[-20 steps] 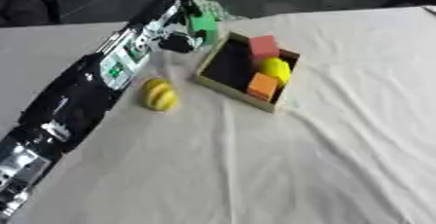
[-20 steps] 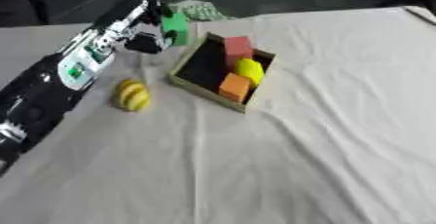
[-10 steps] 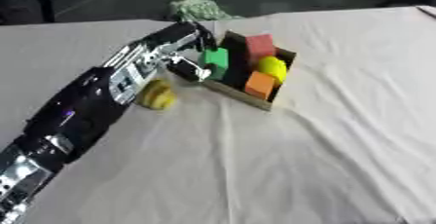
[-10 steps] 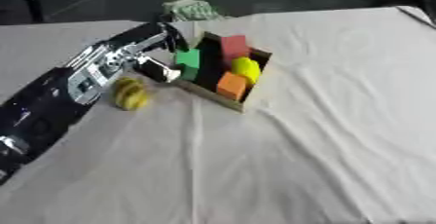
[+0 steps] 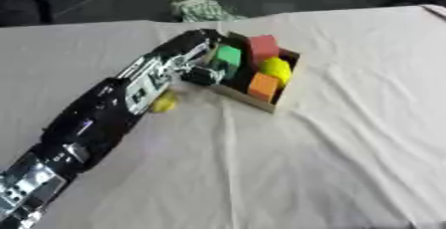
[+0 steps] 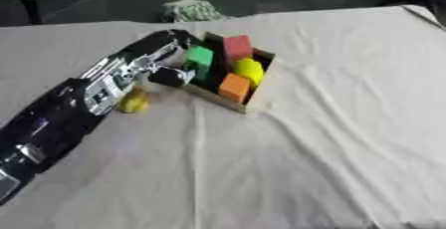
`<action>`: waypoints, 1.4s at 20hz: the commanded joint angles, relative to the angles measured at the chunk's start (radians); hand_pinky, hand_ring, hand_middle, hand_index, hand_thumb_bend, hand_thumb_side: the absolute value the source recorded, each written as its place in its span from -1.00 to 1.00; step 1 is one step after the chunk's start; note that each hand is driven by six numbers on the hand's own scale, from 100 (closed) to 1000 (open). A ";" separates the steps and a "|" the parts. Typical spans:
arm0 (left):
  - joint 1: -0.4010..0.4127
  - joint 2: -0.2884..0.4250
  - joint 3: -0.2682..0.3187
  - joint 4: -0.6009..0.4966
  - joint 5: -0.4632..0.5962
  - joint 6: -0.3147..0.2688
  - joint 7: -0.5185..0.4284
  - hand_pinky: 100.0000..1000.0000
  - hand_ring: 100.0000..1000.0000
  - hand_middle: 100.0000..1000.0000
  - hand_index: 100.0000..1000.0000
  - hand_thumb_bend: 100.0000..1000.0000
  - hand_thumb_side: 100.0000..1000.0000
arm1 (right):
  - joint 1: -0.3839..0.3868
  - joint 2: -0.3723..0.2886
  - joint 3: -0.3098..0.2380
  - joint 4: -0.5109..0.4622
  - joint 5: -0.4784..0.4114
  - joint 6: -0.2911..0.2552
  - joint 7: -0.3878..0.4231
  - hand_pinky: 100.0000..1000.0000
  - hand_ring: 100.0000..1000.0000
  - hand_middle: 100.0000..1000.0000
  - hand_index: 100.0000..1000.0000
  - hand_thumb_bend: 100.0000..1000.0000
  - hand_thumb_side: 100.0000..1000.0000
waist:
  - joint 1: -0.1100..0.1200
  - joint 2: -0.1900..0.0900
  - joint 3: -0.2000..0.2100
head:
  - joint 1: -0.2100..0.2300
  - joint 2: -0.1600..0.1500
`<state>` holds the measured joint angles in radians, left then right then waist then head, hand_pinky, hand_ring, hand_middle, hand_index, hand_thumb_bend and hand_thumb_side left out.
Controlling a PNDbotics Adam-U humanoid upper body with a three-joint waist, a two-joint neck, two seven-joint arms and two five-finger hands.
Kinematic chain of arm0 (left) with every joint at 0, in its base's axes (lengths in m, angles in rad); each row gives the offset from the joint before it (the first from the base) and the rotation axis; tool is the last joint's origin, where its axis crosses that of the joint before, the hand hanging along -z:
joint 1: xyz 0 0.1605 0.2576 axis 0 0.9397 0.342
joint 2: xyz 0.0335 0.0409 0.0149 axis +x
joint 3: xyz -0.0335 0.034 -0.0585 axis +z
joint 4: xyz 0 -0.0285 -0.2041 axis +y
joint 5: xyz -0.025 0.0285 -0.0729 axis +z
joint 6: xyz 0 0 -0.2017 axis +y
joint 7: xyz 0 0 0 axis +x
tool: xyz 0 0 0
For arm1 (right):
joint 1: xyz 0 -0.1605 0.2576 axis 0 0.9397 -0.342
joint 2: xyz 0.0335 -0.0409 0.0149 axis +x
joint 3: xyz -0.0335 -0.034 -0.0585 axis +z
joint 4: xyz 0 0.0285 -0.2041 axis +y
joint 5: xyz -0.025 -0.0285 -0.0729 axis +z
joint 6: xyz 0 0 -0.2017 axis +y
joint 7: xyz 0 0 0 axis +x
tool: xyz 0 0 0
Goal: Pick up objects on the table and place them in the box.
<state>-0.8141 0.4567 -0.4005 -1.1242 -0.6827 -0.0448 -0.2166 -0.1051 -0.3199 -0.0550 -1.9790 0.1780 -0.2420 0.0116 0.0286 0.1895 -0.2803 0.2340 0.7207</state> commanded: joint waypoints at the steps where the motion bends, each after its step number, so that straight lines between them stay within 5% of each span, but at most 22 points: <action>1: -0.024 0.042 0.017 -0.043 -0.032 -0.015 -0.062 0.62 0.67 0.73 0.84 -0.02 0.07 | -0.006 -0.009 -0.007 -0.021 -0.003 0.000 0.001 0.41 0.44 0.46 0.77 -1.00 -0.21 | -0.002 -0.019 0.002 | -0.005 -0.003; 4: -0.021 0.070 0.029 -0.090 -0.029 -0.023 -0.116 0.57 0.59 0.65 0.80 -0.08 0.04 | -0.005 -0.009 -0.008 -0.021 -0.001 -0.001 0.002 0.41 0.44 0.47 0.77 -1.00 -0.21 | -0.001 -0.021 0.005 | -0.008 -0.002; 10: 0.041 0.214 0.053 -0.315 0.054 -0.024 -0.280 0.54 0.50 0.52 0.72 -0.38 -0.38 | 0.009 -0.019 -0.014 -0.021 0.006 0.002 0.002 0.42 0.44 0.47 0.77 -1.00 -0.20 | 0.013 -0.036 0.027 | -0.026 0.014; 16: 0.102 0.313 0.070 -0.418 0.071 0.012 -0.412 0.54 0.48 0.52 0.74 -0.41 -0.50 | 0.013 -0.026 -0.016 -0.021 0.012 0.003 0.002 0.42 0.44 0.47 0.77 -1.00 -0.20 | 0.023 -0.044 0.042 | -0.036 0.021; 18: 0.104 0.316 0.072 -0.426 0.072 0.017 -0.422 0.54 0.48 0.52 0.74 -0.41 -0.50 | 0.013 -0.026 -0.015 -0.021 0.013 0.003 0.002 0.42 0.44 0.47 0.77 -1.00 -0.20 | 0.024 -0.044 0.043 | -0.036 0.021; 19: 0.110 0.321 0.067 -0.423 0.069 0.022 -0.428 0.55 0.50 0.56 0.76 -0.54 -0.73 | 0.013 -0.026 -0.016 -0.021 0.013 0.003 0.001 0.42 0.44 0.47 0.77 -1.00 -0.21 | 0.025 -0.042 0.047 | -0.041 0.020; 25: 0.144 0.262 0.033 -0.289 -0.014 0.098 -0.514 0.55 0.51 0.57 0.76 -0.53 -0.80 | 0.016 -0.023 -0.012 -0.021 0.013 0.007 0.005 0.42 0.44 0.47 0.77 -1.00 -0.21 | 0.020 -0.045 0.042 | -0.038 0.029; 28: 0.121 0.224 0.047 -0.211 -0.062 0.085 -0.528 0.56 0.52 0.58 0.77 -0.52 -0.80 | 0.018 -0.021 -0.011 -0.021 0.011 0.008 0.006 0.42 0.44 0.47 0.77 -1.00 -0.21 | 0.019 -0.044 0.042 | -0.038 0.030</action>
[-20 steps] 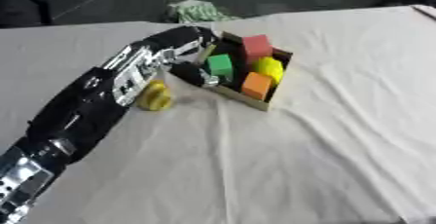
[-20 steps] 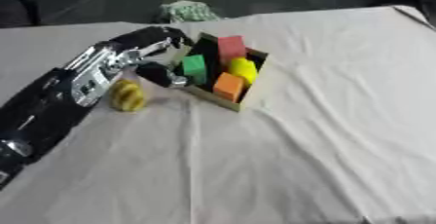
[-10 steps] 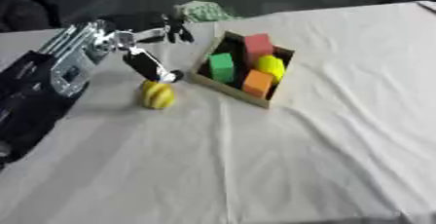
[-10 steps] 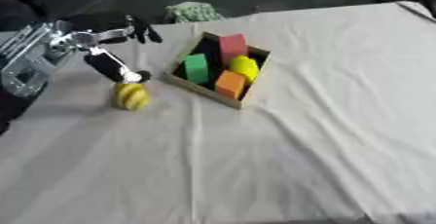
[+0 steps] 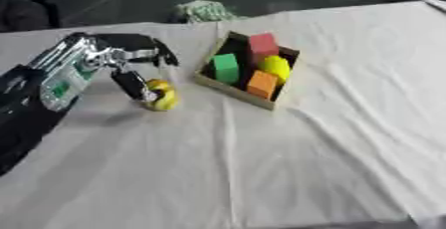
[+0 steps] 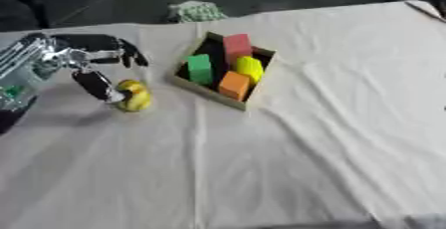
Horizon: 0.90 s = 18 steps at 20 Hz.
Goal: Pick up objects on the table and place them in the box.
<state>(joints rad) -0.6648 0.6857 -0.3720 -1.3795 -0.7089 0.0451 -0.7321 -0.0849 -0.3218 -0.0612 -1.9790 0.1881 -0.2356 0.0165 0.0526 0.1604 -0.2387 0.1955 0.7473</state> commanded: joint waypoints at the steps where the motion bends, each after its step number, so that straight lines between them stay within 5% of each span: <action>1: -0.034 -0.014 0.022 0.068 -0.051 -0.013 -0.006 0.56 0.53 0.59 0.78 -0.52 -0.80 | -0.001 -0.018 -0.005 -0.021 0.000 0.002 0.002 0.42 0.44 0.47 0.77 -1.00 -0.21 | -0.005 -0.015 0.000 | 0.001 0.004; 10: -0.061 -0.082 0.052 0.264 -0.177 -0.091 0.114 0.56 0.52 0.60 0.77 -0.52 -0.86 | 0.000 -0.015 -0.006 -0.021 -0.001 0.000 0.002 0.42 0.44 0.47 0.77 -1.00 -0.21 | -0.006 -0.015 -0.002 | -0.002 0.000; 12: -0.060 -0.087 0.048 0.292 -0.190 -0.115 0.115 0.43 0.38 0.45 0.65 -0.67 -1.00 | 0.000 -0.015 -0.007 -0.021 0.000 0.000 0.001 0.42 0.44 0.47 0.77 -1.00 -0.21 | -0.006 -0.015 -0.002 | -0.002 0.000; 16: -0.067 -0.080 0.058 0.287 -0.206 -0.136 0.150 0.09 -0.09 -0.06 0.28 -0.85 -1.00 | 0.001 -0.015 -0.009 -0.021 0.001 0.000 0.000 0.42 0.44 0.47 0.77 -1.00 -0.21 | -0.006 -0.016 -0.002 | -0.004 0.000; 18: -0.079 -0.061 0.066 0.254 -0.198 -0.139 0.175 0.02 -0.16 -0.14 0.20 -0.88 -1.00 | 0.003 -0.016 -0.010 -0.021 0.003 0.000 -0.001 0.42 0.44 0.47 0.77 -1.00 -0.21 | -0.005 -0.017 -0.002 | -0.006 0.001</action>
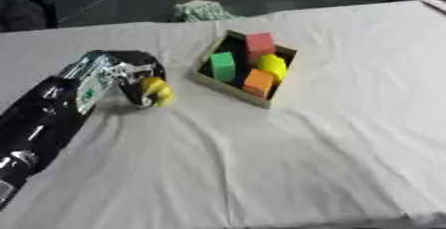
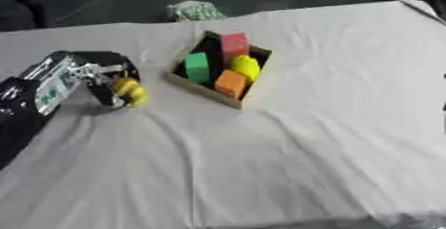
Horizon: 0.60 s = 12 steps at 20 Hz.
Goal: Pick up objects on the table and place them in the box.
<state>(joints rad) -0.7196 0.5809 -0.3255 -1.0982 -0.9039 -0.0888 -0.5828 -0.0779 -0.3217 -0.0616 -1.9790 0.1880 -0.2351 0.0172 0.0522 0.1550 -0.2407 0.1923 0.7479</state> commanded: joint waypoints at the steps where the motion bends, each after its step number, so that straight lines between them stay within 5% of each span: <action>1: -0.031 0.055 0.024 -0.048 0.003 -0.004 0.035 0.02 -0.17 -0.15 0.19 -0.88 -1.00 | -0.004 -0.016 -0.010 -0.021 0.003 0.000 -0.001 0.42 0.44 0.47 0.77 -1.00 -0.21 | -0.004 -0.013 0.001 | -0.003 0.001; 6: -0.098 0.086 0.058 -0.149 0.035 0.040 0.076 0.01 -0.18 -0.18 0.16 -0.89 -1.00 | 0.000 -0.018 -0.009 -0.021 0.004 0.001 -0.002 0.42 0.44 0.47 0.77 -1.00 -0.21 | 0.000 -0.016 0.003 | -0.006 0.002; 12: -0.191 -0.012 0.084 -0.130 0.017 0.121 0.156 0.08 -0.13 -0.16 0.20 -0.93 -1.00 | -0.003 -0.016 0.000 -0.021 -0.005 0.000 0.006 0.42 0.44 0.47 0.77 -1.00 -0.21 | -0.004 -0.008 -0.013 | 0.008 -0.002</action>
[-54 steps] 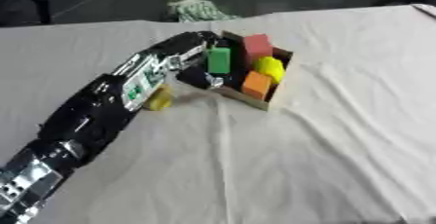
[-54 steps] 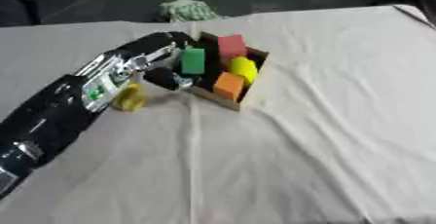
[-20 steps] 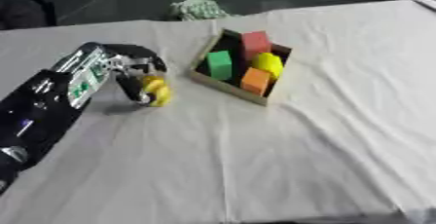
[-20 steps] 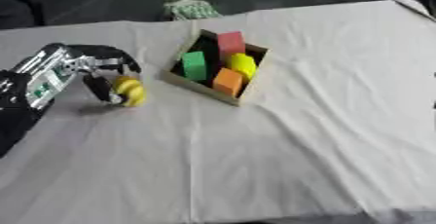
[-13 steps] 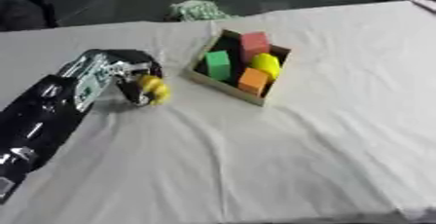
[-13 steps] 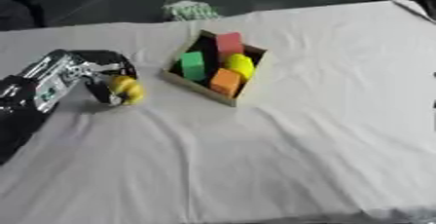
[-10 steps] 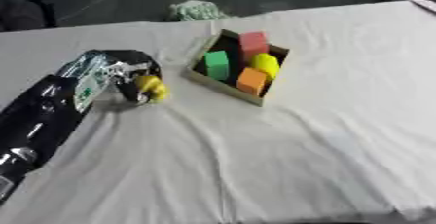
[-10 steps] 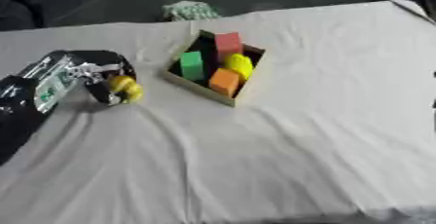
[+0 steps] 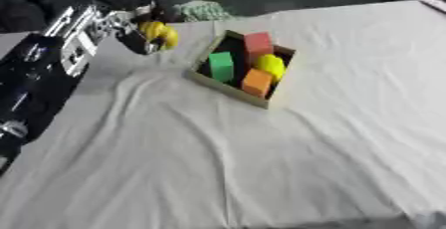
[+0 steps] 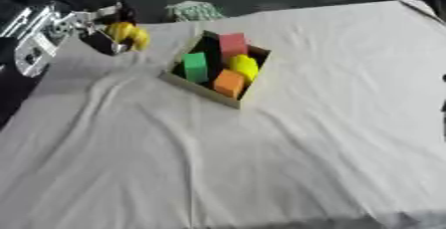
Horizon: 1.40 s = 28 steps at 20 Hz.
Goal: Pick up objects on the table and place them in the box.
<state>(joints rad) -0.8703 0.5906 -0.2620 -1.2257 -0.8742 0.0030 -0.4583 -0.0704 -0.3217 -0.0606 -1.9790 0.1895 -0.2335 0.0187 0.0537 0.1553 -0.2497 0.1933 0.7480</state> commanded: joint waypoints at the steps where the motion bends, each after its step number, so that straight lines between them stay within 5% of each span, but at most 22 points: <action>1: -0.052 -0.043 0.021 0.008 -0.023 0.037 0.047 0.09 -0.12 -0.15 0.21 -0.93 -1.00 | -0.012 -0.014 0.001 -0.021 -0.009 -0.002 0.006 0.42 0.44 0.47 0.77 -1.00 -0.22 | -0.006 -0.005 -0.007 | 0.009 -0.004; 11: -0.090 -0.171 -0.007 0.120 -0.073 0.024 0.207 0.13 -0.06 -0.09 0.27 -0.92 -1.00 | -0.028 -0.004 0.014 -0.021 -0.034 -0.008 0.026 0.42 0.44 0.47 0.77 -1.00 -0.22 | -0.011 0.025 -0.040 | 0.027 -0.026; 17: -0.082 -0.188 -0.036 0.161 -0.073 0.001 0.305 0.34 0.22 0.13 0.45 -0.80 -1.00 | -0.030 -0.003 0.016 -0.021 -0.038 -0.009 0.031 0.42 0.44 0.48 0.77 -1.00 -0.22 | -0.012 0.030 -0.044 | 0.029 -0.030; 24: -0.080 -0.194 -0.051 0.190 -0.122 -0.003 0.372 0.47 0.47 0.45 0.67 -0.32 -0.55 | -0.034 -0.002 0.016 -0.021 -0.040 -0.009 0.034 0.42 0.44 0.48 0.77 -1.00 -0.22 | -0.011 0.032 -0.051 | 0.033 -0.037; 28: -0.079 -0.191 -0.054 0.184 -0.128 -0.010 0.377 0.50 0.50 0.50 0.71 -0.22 -0.43 | -0.034 -0.002 0.015 -0.021 -0.040 -0.010 0.034 0.42 0.45 0.48 0.77 -1.00 -0.22 | -0.010 0.031 -0.051 | 0.031 -0.037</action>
<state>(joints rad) -0.9330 0.3858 -0.3171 -1.0295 -0.9957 -0.0056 -0.0882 -0.0959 -0.3127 -0.0421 -1.9790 0.1552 -0.2429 0.0504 0.0476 0.2007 -0.3005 0.2238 0.7241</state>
